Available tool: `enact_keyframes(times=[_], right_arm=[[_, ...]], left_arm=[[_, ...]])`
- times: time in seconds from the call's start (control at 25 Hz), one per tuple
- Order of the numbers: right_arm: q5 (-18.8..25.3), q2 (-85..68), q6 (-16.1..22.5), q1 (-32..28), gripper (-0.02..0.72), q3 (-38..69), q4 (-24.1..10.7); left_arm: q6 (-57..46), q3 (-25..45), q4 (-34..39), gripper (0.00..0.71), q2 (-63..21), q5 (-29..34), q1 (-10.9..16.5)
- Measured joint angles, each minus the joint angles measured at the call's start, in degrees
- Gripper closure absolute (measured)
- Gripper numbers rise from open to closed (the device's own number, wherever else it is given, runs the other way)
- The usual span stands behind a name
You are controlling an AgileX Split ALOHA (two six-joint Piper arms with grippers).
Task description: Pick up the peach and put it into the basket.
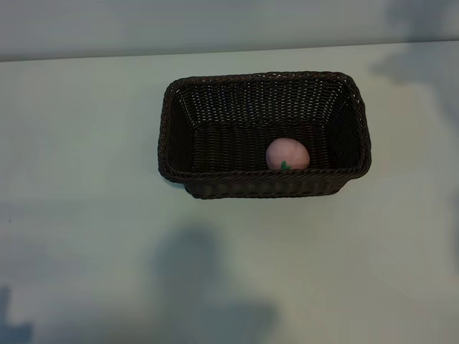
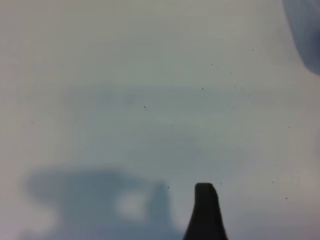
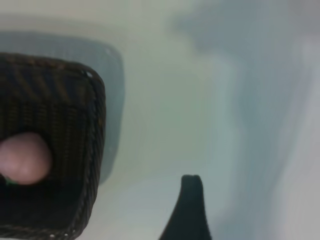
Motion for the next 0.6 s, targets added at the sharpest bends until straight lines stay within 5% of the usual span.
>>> enact_keyframes(times=[0.6], right_arm=[[0.4,-41.4,-0.9,0.0,0.106,17.7,-2.6]], left_arm=[[0.0,0.0,0.0,0.158,0.0,0.0,0.0]])
